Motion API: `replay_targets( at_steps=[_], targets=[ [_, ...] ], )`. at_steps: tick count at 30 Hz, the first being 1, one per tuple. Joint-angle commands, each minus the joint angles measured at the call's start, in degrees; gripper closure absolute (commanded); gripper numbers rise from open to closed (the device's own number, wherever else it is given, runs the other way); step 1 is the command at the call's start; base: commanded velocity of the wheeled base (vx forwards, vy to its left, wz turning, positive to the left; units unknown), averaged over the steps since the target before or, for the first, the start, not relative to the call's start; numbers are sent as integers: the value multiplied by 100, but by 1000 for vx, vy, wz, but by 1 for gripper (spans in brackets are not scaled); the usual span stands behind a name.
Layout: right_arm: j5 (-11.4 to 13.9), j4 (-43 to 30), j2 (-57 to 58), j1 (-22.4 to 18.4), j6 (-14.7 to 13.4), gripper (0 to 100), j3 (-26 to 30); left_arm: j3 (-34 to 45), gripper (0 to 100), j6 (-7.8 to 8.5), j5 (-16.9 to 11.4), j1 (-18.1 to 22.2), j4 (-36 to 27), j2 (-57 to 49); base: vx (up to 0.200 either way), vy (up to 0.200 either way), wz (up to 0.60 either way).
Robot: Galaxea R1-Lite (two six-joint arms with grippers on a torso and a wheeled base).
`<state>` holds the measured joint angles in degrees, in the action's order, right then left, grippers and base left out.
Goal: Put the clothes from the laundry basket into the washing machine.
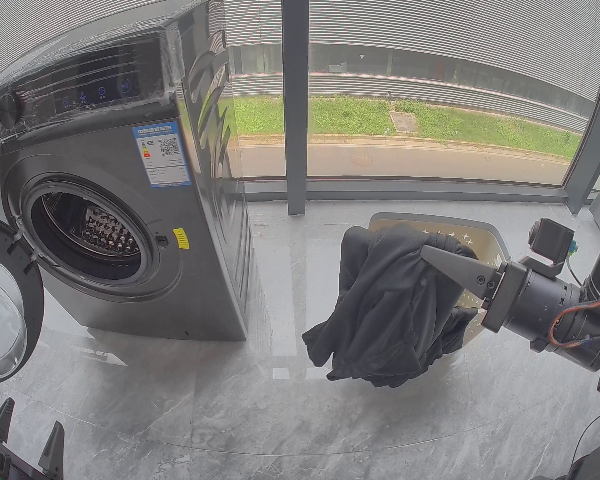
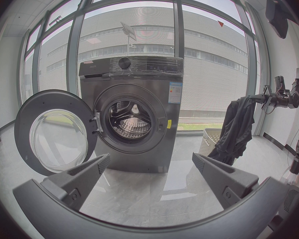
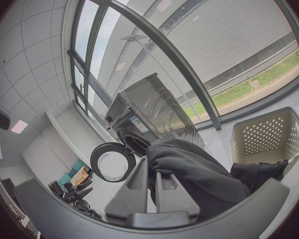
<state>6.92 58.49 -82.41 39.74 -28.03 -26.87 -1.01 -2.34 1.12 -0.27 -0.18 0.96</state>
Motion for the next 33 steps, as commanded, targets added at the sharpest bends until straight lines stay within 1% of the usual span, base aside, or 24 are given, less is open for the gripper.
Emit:
replay_targets(
  at_steps=[1, 7, 16, 33],
  targets=[
    [11, 4, -21, -28, 25, 100, 103, 92, 0, -3, 11, 0, 1, -96, 0, 200, 0],
    [11, 13, 5, -10, 34, 100, 85, 92, 0, -3, 20, 0, 1, -96, -200, 200, 0],
    [11, 4, -56, 25, 34, 100, 120, 92, 0, -12, 20, 0, 1, -96, 0, 200, 0],
    [11, 13, -91, 25, 25, 100, 76, 92, 0, -12, 20, 0, 1, -96, -200, 200, 0]
  ],
)
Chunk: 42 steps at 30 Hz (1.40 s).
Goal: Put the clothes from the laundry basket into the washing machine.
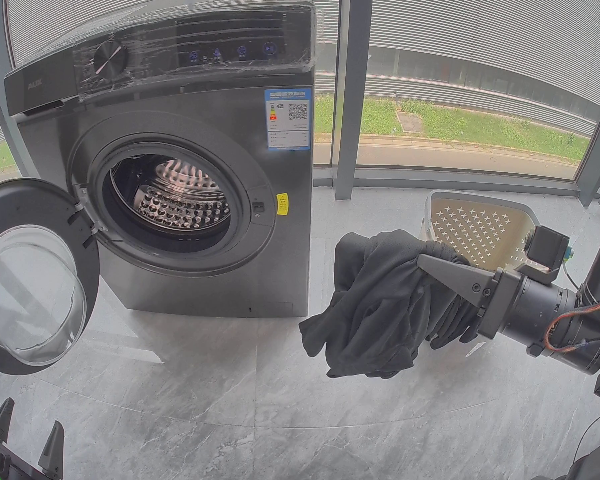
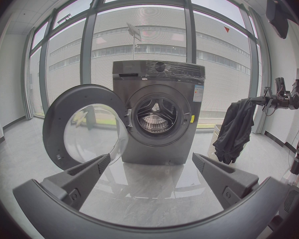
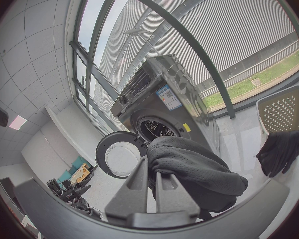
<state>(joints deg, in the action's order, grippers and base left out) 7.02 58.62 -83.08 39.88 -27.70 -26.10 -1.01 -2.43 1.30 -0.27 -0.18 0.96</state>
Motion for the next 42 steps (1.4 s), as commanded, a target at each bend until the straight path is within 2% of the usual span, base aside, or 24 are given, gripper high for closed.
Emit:
replay_targets(
  at_steps=[1, 13, 22, 31, 42],
  targets=[
    [1, 0, -24, 11, -8, 100, 8, 92, 0, 5, 10, 0, 1, -96, -200, 200, 0],
    [1, 0, -15, 3, 1, 100, 0, 92, 0, 14, 10, 9, 1, -96, 0, 0, 0],
    [1, 0, -15, 3, 1, 100, 0, 92, 0, 14, 10, 0, 1, -96, 200, 0, 0],
    [1, 0, -15, 11, 1, 100, 17, 92, 0, 14, 1, 0, 1, -96, 0, 0, 0],
    [1, 0, -24, 3, 1, 100, 17, 92, 0, 14, 1, 0, 1, -96, 0, 200, 0]
  ],
)
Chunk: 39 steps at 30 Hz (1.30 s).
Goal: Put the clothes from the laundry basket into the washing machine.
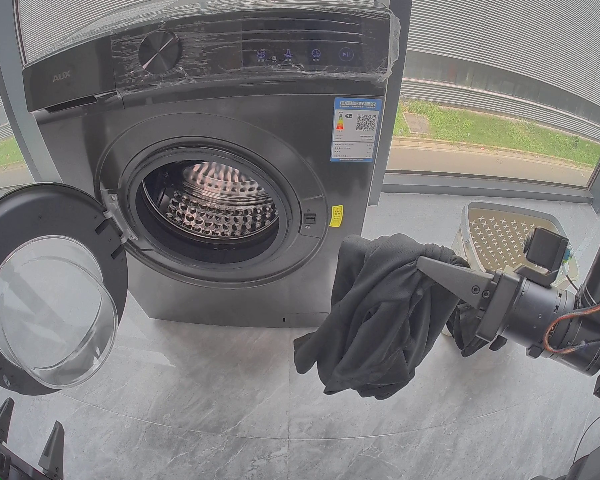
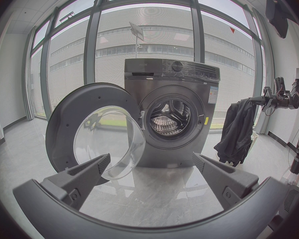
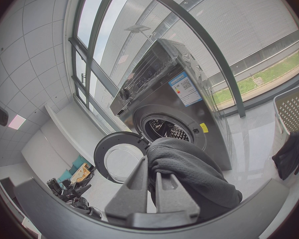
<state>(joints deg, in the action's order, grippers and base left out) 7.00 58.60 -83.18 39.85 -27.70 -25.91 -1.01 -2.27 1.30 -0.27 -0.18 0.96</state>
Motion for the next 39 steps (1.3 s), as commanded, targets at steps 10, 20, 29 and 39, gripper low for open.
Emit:
replay_targets(
  at_steps=[10, 20, 29, 39],
  targets=[
    [3, 2, -14, 14, 1, 100, 24, 92, 0, -2, 1, 0, 1, -96, 0, 200, 0],
    [3, -7, -14, 14, 1, 100, 33, 92, 0, -2, 1, 0, 1, -96, 0, 120, 0],
    [3, -7, -58, 14, 1, 100, 33, 92, 0, -2, 1, 0, 1, -96, 0, 0, 0],
    [3, -7, -58, 14, 1, 100, 33, 92, 0, -2, 1, 0, 1, -96, 100, 0, 0]
  ],
)
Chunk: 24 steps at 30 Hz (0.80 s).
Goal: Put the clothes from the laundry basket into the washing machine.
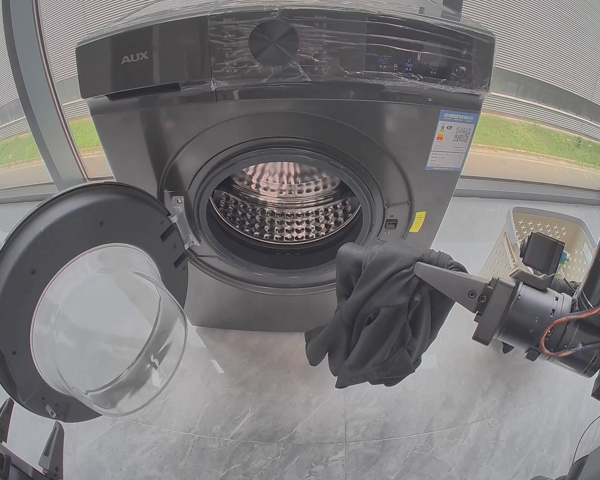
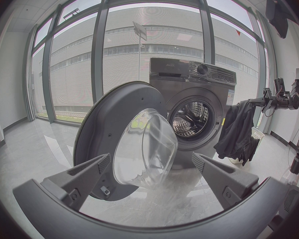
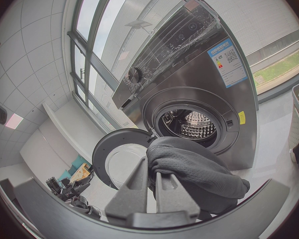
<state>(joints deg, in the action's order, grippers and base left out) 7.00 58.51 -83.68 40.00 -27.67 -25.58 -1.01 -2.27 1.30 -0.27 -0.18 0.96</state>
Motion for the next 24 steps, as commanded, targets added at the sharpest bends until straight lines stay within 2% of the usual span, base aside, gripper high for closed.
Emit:
replay_targets(
  at_steps=[1, 13, 19, 24],
  targets=[
    [3, 2, -8, -1, -1, 100, 0, 92, 0, -2, 1, 0, 1, -96, 200, 0, 0],
    [3, 2, -8, -1, 7, 100, 9, 92, 0, -2, 10, 9, 1, -96, 0, 0, 0],
    [3, 2, -8, -1, 7, 100, 9, 92, 0, -2, 10, 0, 1, -96, 0, 200, 0],
    [3, 2, -17, -1, 7, 100, 53, 92, 0, 7, 10, 9, 1, -96, 0, 0, 0]
  ],
)
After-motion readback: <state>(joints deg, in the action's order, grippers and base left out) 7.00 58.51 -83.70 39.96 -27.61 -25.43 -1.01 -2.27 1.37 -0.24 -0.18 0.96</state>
